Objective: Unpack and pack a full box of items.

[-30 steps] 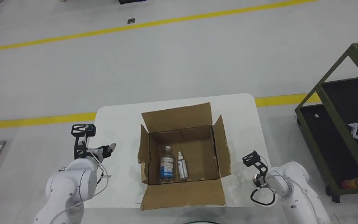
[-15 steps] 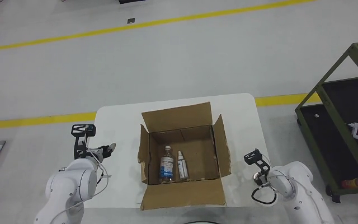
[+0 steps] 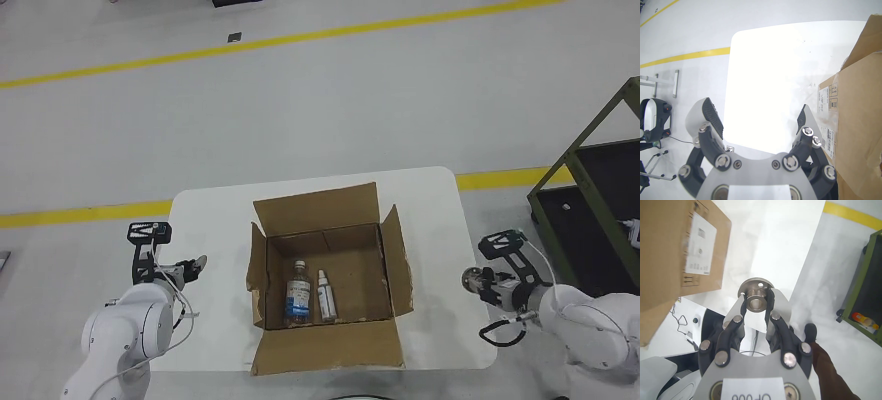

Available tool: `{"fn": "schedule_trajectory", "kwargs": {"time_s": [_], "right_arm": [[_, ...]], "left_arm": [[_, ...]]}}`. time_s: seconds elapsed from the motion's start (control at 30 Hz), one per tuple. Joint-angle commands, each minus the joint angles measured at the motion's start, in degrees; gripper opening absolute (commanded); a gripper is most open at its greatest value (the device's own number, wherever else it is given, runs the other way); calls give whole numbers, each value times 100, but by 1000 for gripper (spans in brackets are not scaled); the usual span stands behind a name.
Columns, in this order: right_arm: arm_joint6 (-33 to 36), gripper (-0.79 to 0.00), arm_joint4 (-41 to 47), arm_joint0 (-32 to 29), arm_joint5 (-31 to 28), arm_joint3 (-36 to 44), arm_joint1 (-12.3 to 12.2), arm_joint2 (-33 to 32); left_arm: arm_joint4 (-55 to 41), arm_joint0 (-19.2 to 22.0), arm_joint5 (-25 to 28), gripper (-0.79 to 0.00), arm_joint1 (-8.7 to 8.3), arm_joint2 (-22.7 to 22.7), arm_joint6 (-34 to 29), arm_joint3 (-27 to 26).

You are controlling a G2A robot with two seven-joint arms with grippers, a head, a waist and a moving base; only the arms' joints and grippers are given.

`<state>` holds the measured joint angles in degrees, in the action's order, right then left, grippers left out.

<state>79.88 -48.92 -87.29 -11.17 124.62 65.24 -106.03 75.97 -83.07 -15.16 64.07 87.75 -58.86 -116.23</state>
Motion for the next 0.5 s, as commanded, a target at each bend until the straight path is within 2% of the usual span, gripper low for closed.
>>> {"fn": "schedule_trajectory", "kwargs": {"time_s": [0.0,0.13,0.3,0.47], "right_arm": [[-22,-785,227,-71,8,412,-11,-102],[-86,-785,589,-12,75,964,-37,-118],[-246,-785,960,377,-66,1003,-85,166],[-282,-785,736,849,-18,1003,-137,637]], "left_arm": [[0,0,0,0,0,0,0,0],[0,0,0,0,0,0,0,0],[0,0,0,0,0,0,0,0],[0,0,0,0,0,0,0,0]]}}
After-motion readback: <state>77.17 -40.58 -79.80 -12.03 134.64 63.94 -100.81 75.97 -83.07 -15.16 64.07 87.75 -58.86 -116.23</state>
